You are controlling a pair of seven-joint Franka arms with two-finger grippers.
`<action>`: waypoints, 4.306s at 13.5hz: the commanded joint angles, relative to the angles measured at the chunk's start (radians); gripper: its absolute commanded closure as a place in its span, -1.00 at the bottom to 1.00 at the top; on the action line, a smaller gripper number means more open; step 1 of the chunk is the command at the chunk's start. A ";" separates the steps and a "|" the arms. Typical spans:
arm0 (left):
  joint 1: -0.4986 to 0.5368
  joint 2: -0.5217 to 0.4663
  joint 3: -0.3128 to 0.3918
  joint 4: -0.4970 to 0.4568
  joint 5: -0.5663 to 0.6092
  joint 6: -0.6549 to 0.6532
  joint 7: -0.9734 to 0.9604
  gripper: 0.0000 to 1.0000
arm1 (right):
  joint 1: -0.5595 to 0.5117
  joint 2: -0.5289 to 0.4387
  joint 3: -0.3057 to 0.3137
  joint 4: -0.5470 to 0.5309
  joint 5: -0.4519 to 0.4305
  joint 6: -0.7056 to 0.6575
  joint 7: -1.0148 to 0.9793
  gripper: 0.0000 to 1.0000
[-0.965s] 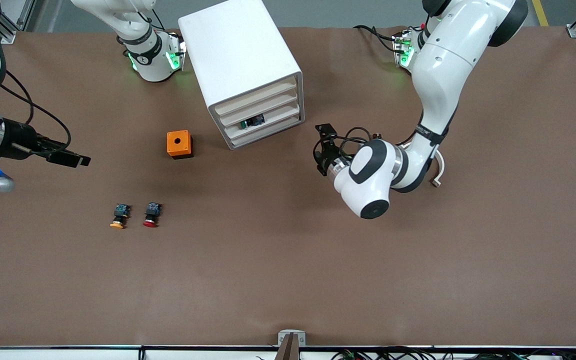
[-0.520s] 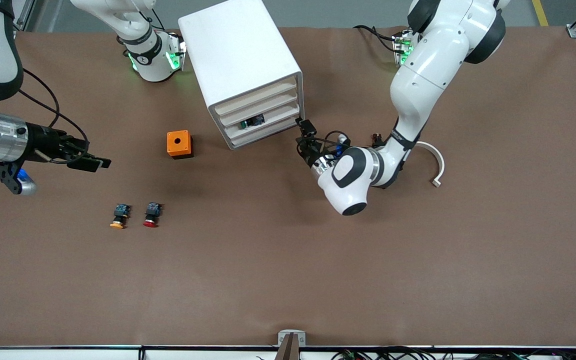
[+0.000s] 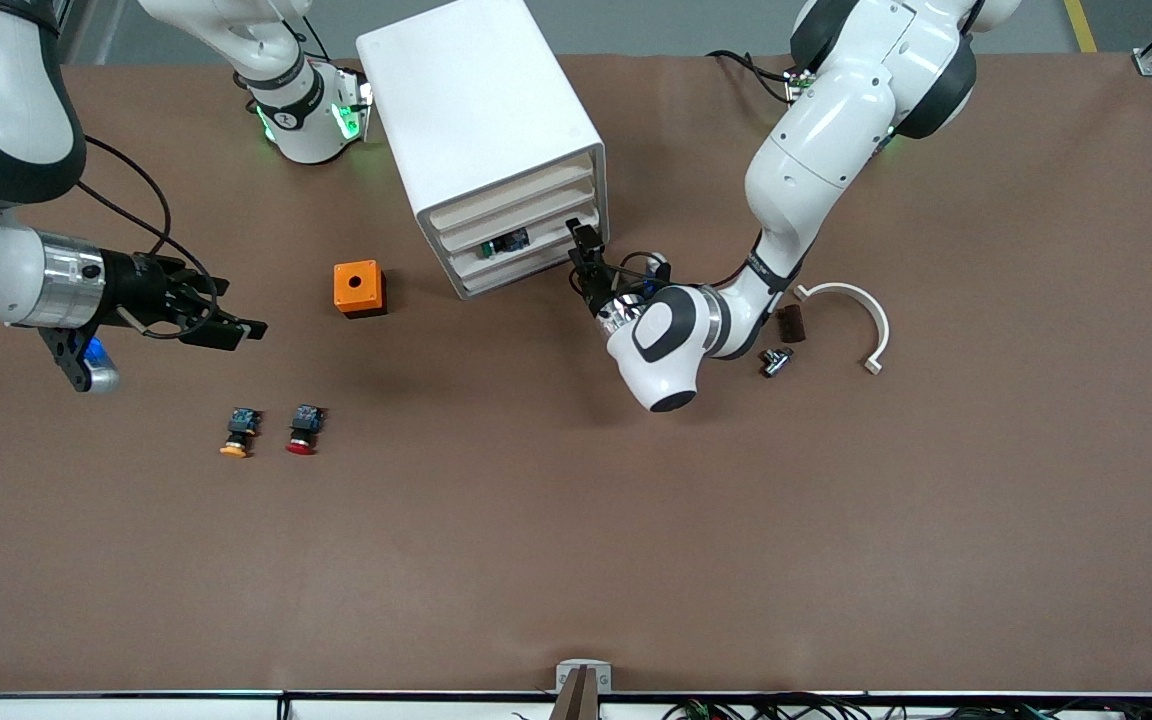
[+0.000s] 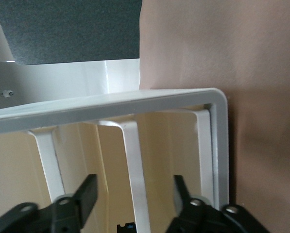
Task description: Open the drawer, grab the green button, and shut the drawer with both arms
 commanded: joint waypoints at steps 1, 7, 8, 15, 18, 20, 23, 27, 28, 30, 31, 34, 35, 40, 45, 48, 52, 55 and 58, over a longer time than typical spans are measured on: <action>-0.051 0.012 0.009 0.022 -0.028 -0.008 -0.013 0.15 | 0.043 -0.001 -0.003 0.000 0.045 0.039 0.104 -1.00; -0.053 0.011 0.071 0.054 0.021 -0.008 0.042 0.99 | 0.145 -0.001 -0.003 0.000 0.045 0.125 0.265 -1.00; -0.048 0.006 0.087 0.060 0.021 -0.008 0.053 0.99 | 0.158 -0.001 -0.003 -0.001 0.045 0.136 0.285 -1.00; -0.024 0.009 0.150 0.108 0.020 0.047 0.107 0.91 | 0.314 0.002 -0.003 -0.030 -0.026 0.205 0.468 -1.00; -0.007 0.000 0.152 0.114 0.020 0.047 0.108 0.88 | 0.380 0.028 -0.003 -0.046 -0.076 0.239 0.517 -1.00; 0.007 0.003 0.157 0.131 0.018 0.049 0.114 0.83 | 0.440 0.054 -0.004 -0.067 -0.098 0.304 0.575 -1.00; 0.034 0.006 0.157 0.132 0.018 0.081 0.156 0.78 | 0.510 0.086 -0.004 -0.115 -0.123 0.413 0.643 -1.00; 0.038 0.008 0.157 0.131 0.018 0.096 0.173 -0.46 | 0.589 0.144 -0.004 -0.152 -0.126 0.544 0.702 -1.00; 0.039 0.008 0.158 0.129 0.023 0.110 0.173 -0.99 | 0.598 0.161 -0.004 -0.152 -0.129 0.567 0.715 -1.00; 0.039 -0.003 0.205 0.129 0.021 0.111 0.173 -0.99 | 0.616 0.198 -0.006 -0.152 -0.133 0.614 0.729 -0.99; 0.044 -0.018 0.213 0.131 0.021 0.110 0.173 -0.99 | 0.635 0.223 -0.006 -0.150 -0.152 0.654 0.755 -0.99; 0.064 -0.067 0.293 0.131 0.055 0.093 0.173 -0.99 | 0.650 0.258 -0.004 -0.149 -0.195 0.684 0.784 -0.99; 0.067 -0.081 0.316 0.131 0.094 0.084 0.174 -0.99 | 0.656 0.270 -0.004 -0.149 -0.195 0.700 0.790 -0.99; 0.077 -0.130 0.331 0.148 0.299 0.047 0.214 -0.99 | 0.698 0.321 -0.007 -0.141 -0.207 0.759 0.827 -0.99; 0.131 -0.238 0.379 0.154 0.378 0.045 0.507 -0.99 | 0.722 0.323 -0.009 -0.138 -0.216 0.760 0.844 -0.92; 0.139 -0.296 0.408 0.154 0.461 0.033 0.603 -0.99 | 0.732 0.323 -0.009 -0.136 -0.250 0.760 0.867 -0.82; 0.151 -0.342 0.408 0.154 0.544 0.001 0.682 -0.99 | 0.736 0.326 -0.007 -0.123 -0.264 0.763 0.867 -0.62; 0.139 -0.362 0.399 0.154 0.602 -0.001 0.801 -0.99 | 0.742 0.330 -0.007 -0.112 -0.264 0.763 0.865 -0.46; 0.139 -0.359 0.408 0.154 0.624 0.003 0.872 -0.99 | 0.742 0.346 -0.007 -0.104 -0.271 0.767 0.865 -0.32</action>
